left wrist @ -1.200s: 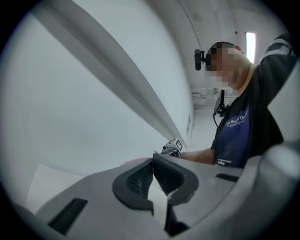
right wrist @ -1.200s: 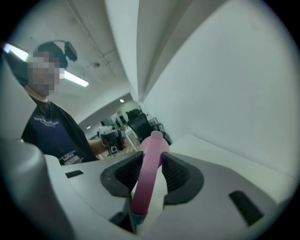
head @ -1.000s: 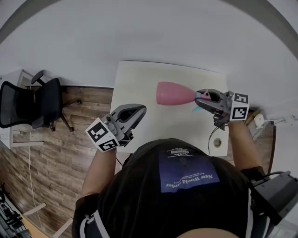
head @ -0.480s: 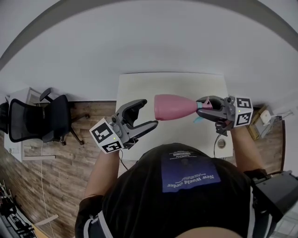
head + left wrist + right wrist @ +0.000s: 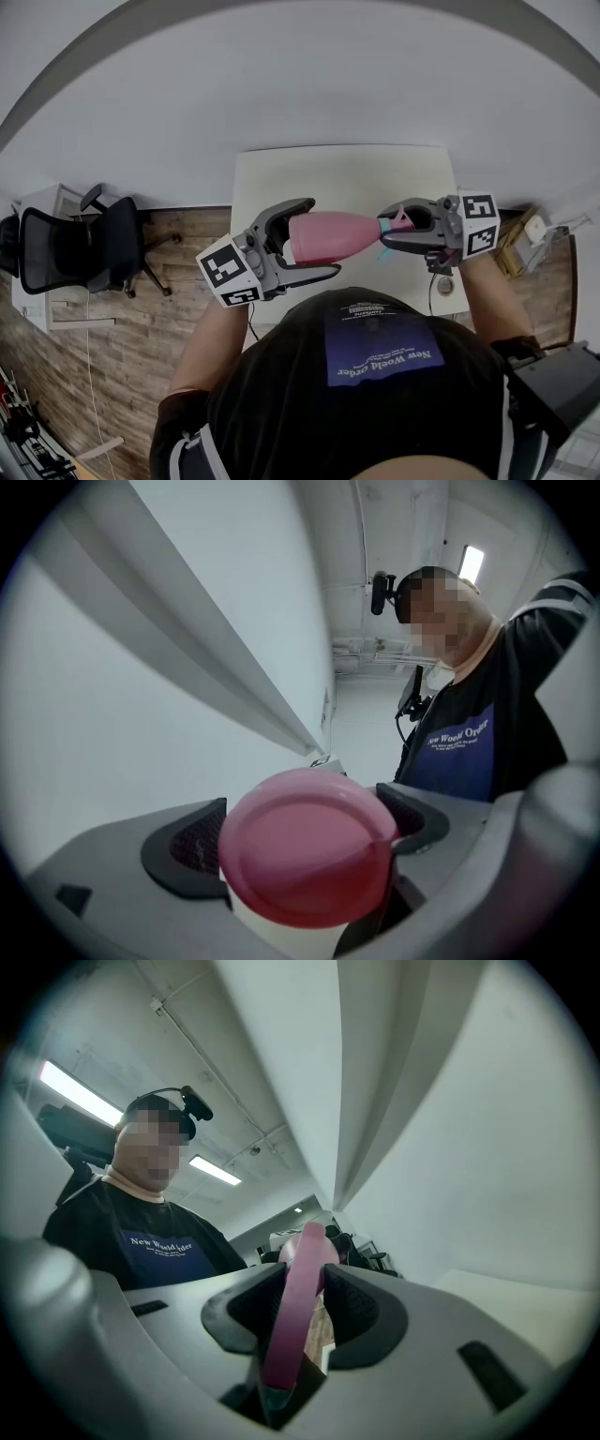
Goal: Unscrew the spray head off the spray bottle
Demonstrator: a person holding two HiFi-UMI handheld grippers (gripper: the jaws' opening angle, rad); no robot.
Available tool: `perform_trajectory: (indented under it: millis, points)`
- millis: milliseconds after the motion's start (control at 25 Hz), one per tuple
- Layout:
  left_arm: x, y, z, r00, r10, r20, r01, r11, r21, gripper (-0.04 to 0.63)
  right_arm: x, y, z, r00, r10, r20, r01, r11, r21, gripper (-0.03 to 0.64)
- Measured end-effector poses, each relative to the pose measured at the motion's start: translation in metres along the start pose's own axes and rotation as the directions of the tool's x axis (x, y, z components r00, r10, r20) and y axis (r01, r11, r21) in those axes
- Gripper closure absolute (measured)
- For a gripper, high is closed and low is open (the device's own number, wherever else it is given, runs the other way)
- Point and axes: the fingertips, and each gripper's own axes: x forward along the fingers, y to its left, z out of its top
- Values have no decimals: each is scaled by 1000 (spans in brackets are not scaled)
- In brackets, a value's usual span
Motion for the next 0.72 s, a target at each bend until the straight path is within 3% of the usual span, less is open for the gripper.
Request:
perform_trajectory:
  millis: [160, 480, 720]
  points:
    - [9, -7, 0, 999, -35, 2, 35, 999, 8, 106, 4, 3, 0, 1000, 13, -4, -13, 1000, 3, 494]
    - [9, -10, -3, 999, -34, -8, 34, 999, 29, 107, 5, 5, 1, 1000, 10, -25, -9, 1000, 13, 494]
    - [8, -8, -6, 1000, -23, -15, 23, 1000, -5, 107, 6, 5, 0, 999, 2, -43, -4, 999, -36, 494]
